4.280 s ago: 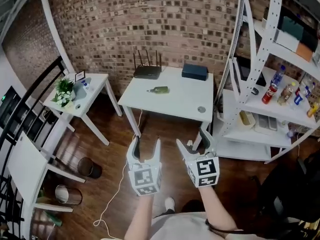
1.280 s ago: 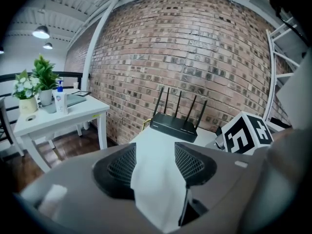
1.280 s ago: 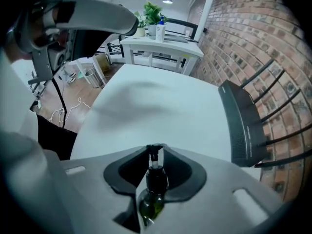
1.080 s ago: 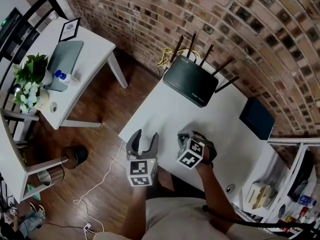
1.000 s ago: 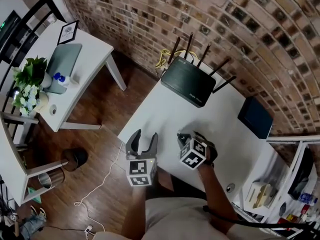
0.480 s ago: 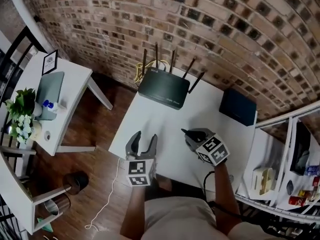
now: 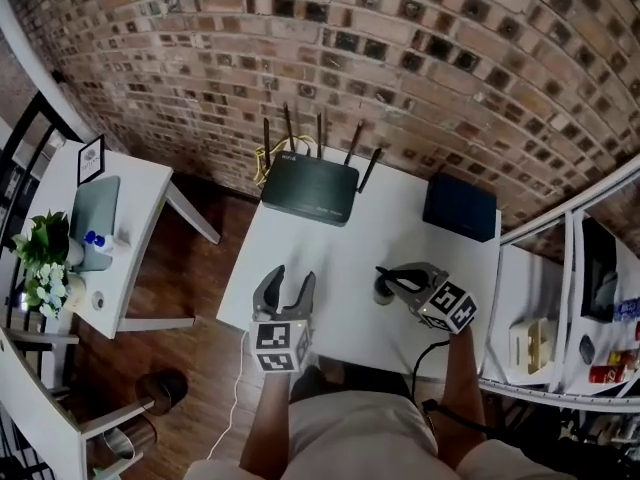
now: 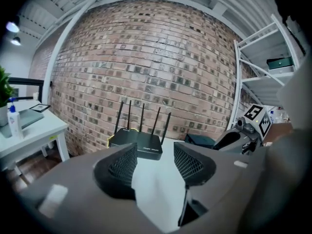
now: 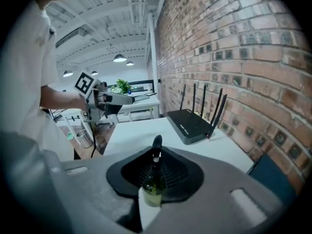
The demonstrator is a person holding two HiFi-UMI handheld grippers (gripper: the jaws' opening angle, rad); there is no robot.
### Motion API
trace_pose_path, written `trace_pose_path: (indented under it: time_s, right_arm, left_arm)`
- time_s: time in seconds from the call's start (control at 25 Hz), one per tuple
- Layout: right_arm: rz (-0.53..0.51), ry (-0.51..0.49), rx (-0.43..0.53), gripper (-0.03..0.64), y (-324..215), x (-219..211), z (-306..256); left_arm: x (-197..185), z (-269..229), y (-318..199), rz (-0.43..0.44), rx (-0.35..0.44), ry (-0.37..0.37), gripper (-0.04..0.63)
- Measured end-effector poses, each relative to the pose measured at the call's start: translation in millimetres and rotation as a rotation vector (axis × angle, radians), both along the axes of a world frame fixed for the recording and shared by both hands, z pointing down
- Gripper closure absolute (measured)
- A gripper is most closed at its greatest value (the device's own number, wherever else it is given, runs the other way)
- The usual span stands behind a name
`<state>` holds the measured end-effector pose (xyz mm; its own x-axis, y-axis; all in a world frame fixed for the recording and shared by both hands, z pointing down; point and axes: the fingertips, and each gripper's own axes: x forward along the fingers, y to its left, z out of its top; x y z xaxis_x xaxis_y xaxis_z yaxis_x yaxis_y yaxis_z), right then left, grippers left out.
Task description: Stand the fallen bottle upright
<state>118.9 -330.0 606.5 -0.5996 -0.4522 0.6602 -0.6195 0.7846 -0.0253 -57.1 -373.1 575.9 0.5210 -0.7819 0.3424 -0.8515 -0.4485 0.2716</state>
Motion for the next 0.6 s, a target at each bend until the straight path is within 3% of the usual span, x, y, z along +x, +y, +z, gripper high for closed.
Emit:
trace_pose_path:
  time_s: [0.12,0.32,0.6]
  right_arm:
    - [-0.037,0.036,0.044,0.581,8.2,8.0,2.1]
    - [0.028,-0.006,0.08,0.58,15.6,22.1,-1.4]
    - [0.038,-0.027,0.09,0.58,35.5,36.8,3.5]
  left_arm:
    - [23.9,-14.2,5.8,0.082,0.021,0.012,0.337]
    - [59.0,-29.4,17.9,0.186,0.07,0.01,0.339]
    - [77.1,-32.3,26.7,0.24,0.103,-0.009,0.339]
